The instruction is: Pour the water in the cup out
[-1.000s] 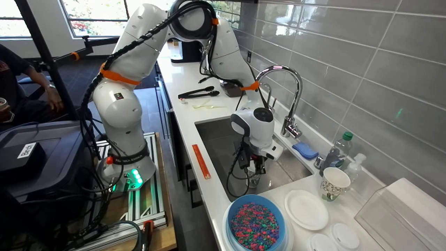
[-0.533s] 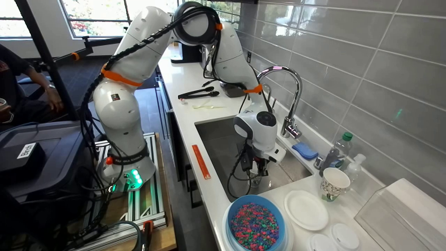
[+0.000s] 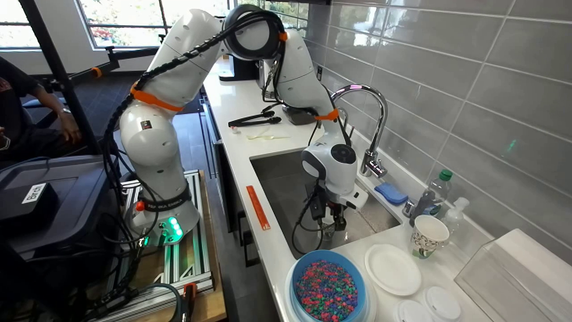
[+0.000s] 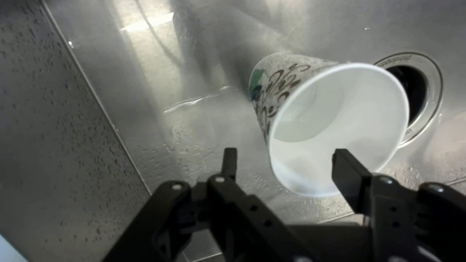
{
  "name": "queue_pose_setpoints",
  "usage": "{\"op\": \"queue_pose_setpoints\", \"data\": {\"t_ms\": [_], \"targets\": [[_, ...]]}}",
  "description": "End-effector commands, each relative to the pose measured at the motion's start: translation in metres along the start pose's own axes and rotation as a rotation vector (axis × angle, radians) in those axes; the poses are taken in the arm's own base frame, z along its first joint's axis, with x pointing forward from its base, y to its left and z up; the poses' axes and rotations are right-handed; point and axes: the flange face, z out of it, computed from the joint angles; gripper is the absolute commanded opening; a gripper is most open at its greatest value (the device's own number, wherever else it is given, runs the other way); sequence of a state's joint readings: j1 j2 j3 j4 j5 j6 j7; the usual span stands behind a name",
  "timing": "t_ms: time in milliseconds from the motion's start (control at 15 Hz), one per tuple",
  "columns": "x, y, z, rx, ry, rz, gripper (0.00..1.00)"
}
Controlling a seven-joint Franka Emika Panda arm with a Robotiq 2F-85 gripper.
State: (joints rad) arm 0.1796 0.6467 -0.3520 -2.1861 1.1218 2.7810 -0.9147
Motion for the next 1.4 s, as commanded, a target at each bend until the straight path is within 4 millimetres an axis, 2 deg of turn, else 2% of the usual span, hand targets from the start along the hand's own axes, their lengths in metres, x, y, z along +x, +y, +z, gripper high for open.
{"op": "queue_pose_setpoints", "data": {"t_ms": [0,333,800,1333], "targets": [[-0.001,0.005,-0.008,0.006,0.027,-0.018,0.99],[-0.01,-0.001,-0.035,-0.017,0.049,-0.042,1.0],[-0.045,-0.016,-0.09,-0.102,0.126,-0.069,1.0],[-0.085,-0.031,-0.118,-0.089,0.125,-0.116,1.0]]}}
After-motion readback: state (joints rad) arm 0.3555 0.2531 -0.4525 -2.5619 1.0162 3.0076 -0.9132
